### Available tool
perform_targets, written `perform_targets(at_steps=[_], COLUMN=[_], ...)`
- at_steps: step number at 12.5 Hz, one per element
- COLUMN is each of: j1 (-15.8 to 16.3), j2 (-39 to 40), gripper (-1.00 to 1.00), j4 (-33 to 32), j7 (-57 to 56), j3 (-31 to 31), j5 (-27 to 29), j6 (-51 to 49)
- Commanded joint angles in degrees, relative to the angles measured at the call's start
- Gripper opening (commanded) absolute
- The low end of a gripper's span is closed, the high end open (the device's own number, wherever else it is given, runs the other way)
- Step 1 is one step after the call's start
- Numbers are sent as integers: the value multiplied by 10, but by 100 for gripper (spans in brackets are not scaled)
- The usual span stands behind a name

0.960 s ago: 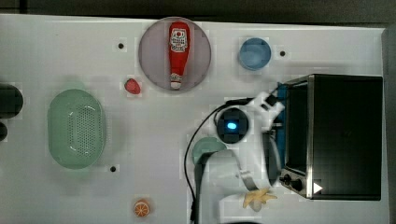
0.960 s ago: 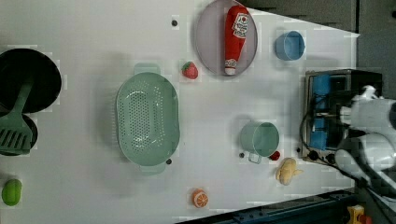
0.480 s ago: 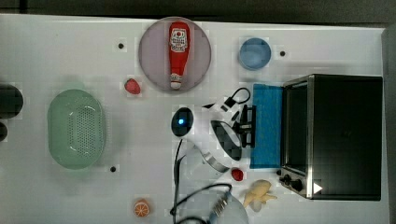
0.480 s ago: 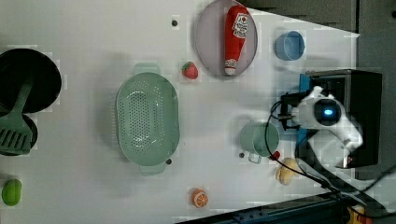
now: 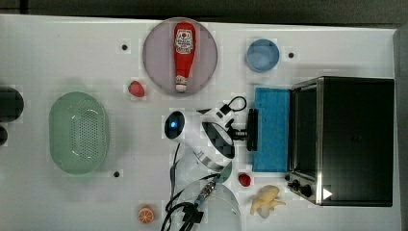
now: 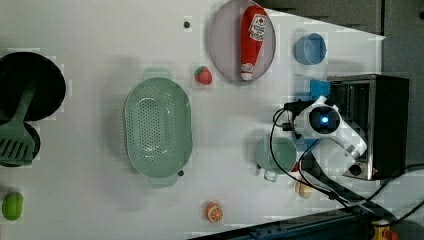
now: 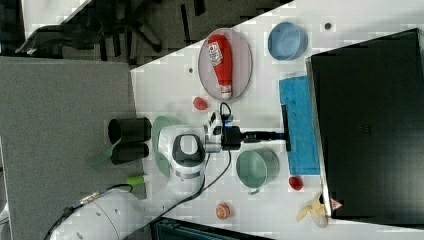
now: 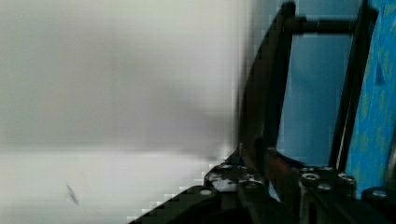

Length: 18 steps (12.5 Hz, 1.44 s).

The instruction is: Flap open oven.

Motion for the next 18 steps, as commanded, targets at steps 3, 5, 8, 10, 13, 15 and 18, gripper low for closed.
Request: perform_targets(at_steps=[3, 5, 8, 10, 13, 15, 18], j1=[-4, -5, -6, -5, -6, -5, -5], j2=[-132, -197, -285, -331, -360, -364, -365], gripper=[-65, -65, -65, -65, -65, -65, -65], j4=[44, 61, 103, 157, 244, 276, 287], j7=[58, 58, 59, 61, 63, 83, 83], j3=[-11, -16, -20, -21, -21, -22, -21], j5=[234, 353, 476, 488, 486, 487, 487], j6=[-7, -31, -151, -280, -432, -478, -475])
